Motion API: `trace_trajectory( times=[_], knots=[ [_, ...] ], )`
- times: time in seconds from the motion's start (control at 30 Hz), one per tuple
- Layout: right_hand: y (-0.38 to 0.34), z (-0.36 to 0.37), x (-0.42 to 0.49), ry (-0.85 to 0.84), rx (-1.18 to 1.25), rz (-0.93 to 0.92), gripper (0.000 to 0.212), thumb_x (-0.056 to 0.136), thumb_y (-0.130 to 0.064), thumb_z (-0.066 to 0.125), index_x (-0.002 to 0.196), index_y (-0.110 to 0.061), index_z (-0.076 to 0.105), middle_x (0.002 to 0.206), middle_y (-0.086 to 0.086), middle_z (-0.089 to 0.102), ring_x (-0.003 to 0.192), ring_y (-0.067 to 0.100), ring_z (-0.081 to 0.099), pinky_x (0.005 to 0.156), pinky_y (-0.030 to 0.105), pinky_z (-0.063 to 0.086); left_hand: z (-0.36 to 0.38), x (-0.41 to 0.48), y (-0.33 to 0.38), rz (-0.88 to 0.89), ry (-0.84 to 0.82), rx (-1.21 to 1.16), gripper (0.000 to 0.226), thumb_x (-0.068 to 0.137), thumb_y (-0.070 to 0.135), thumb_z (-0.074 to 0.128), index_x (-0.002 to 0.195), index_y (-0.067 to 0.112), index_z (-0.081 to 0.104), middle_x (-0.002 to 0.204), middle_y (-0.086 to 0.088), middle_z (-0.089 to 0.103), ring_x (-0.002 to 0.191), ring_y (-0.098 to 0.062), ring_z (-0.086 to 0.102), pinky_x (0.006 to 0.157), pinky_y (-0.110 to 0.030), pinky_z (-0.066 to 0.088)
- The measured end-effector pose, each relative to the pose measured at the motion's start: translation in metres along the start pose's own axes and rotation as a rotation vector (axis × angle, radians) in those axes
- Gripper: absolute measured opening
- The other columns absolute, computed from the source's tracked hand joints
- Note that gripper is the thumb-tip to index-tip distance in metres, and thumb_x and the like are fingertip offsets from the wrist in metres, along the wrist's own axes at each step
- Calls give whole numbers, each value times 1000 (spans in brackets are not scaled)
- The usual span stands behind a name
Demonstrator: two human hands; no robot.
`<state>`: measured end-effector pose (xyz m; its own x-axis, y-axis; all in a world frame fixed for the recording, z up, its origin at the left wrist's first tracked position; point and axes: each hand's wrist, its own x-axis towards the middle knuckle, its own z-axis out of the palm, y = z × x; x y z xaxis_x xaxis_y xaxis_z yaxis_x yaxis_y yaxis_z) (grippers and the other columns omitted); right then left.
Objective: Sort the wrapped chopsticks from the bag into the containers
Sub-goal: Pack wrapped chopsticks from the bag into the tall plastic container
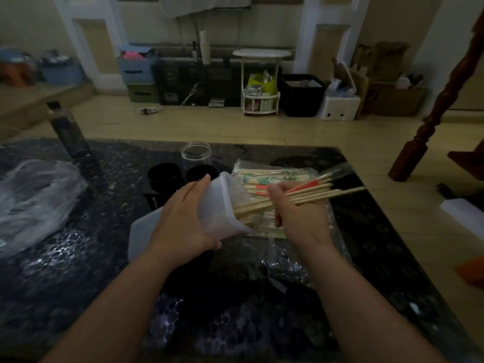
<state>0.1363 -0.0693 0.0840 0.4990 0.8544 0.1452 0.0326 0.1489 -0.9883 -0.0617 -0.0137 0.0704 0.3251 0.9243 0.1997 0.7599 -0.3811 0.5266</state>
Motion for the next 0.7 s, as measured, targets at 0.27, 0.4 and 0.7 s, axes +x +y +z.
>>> trace_trajectory(
  times=[0.27,0.4,0.7],
  knots=[
    [10,-1,9,29,192,133,15,92,-7,64,80,-14,59,62,3,59,56,15,56,51,29,47,0,0,0,-6,-14,-9,135,48,31,95,153,40,11,156,8,21,141,-12,18,113,-34,22],
    [17,2,6,-79,28,220,9,89,-9,67,85,-16,66,75,4,63,67,16,57,54,31,47,0,0,0,-3,-14,-8,135,47,31,95,153,40,11,156,8,21,141,-11,18,112,-33,22],
    [27,2,8,-130,-165,125,12,82,-15,76,88,-24,72,84,1,69,82,20,67,76,39,57,0,-1,2,0,-10,-4,135,48,30,95,153,39,11,155,6,22,141,-13,19,113,-34,23]
  ],
)
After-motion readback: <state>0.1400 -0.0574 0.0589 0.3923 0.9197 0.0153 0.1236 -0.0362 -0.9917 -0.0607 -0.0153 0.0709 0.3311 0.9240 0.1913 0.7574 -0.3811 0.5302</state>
